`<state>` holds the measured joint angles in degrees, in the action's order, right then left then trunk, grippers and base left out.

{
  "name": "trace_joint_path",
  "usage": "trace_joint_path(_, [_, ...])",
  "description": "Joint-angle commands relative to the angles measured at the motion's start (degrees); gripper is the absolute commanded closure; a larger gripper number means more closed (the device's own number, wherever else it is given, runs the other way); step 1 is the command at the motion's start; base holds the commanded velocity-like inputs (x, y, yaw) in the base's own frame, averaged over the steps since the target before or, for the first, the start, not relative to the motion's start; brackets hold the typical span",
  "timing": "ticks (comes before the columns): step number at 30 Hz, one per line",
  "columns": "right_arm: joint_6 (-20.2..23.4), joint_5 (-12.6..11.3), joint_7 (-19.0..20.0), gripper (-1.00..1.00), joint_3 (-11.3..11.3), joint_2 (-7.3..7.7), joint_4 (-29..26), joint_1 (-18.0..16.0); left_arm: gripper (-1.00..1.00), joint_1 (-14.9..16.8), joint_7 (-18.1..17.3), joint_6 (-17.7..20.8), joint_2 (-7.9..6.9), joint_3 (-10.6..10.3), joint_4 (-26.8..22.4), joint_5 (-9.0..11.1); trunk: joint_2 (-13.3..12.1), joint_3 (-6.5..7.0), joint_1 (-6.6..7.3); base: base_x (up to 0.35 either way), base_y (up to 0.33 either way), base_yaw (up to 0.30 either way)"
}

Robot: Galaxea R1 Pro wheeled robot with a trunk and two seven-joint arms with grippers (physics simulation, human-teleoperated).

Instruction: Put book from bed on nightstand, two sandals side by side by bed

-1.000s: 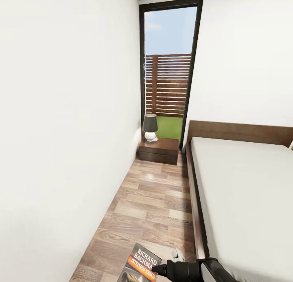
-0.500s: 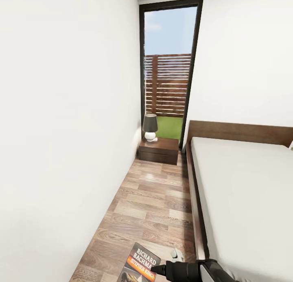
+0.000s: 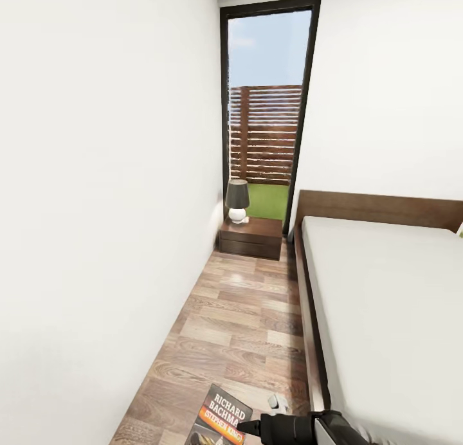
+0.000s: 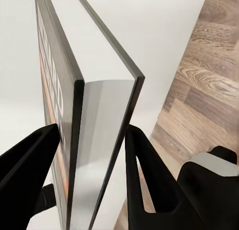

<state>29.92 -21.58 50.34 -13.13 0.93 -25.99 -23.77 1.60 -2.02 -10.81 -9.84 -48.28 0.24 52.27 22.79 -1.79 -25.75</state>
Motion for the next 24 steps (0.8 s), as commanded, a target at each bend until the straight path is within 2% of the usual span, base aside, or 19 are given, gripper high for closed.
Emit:
trace_joint_path(1, [0.1,-0.5,-0.1,1.0,-0.3,0.06,0.1,0.0,-1.0,0.3,-0.2,-0.1,0.01,-0.4,0.0,0.4,0.1,-0.14,-0.03,0.0,0.0,0.0])
trace_joint_path(17, [-1.0,-0.4,-0.6,1.0,-0.4,0.0,1.7,0.0,-1.0,1.2,0.5,-3.3,0.88,-0.4,0.0,-0.7,0.1,-0.14,-0.03,0.002,0.002,0.0])
trace_joint_path(24, [-1.1,-0.4,-0.7,1.0,-0.5,-0.1,1.7,0.0,-1.0,1.2,0.7,-3.7,1.03,-0.5,-0.1,-0.9,0.1,-0.14,-0.03,0.159,0.098,0.0])
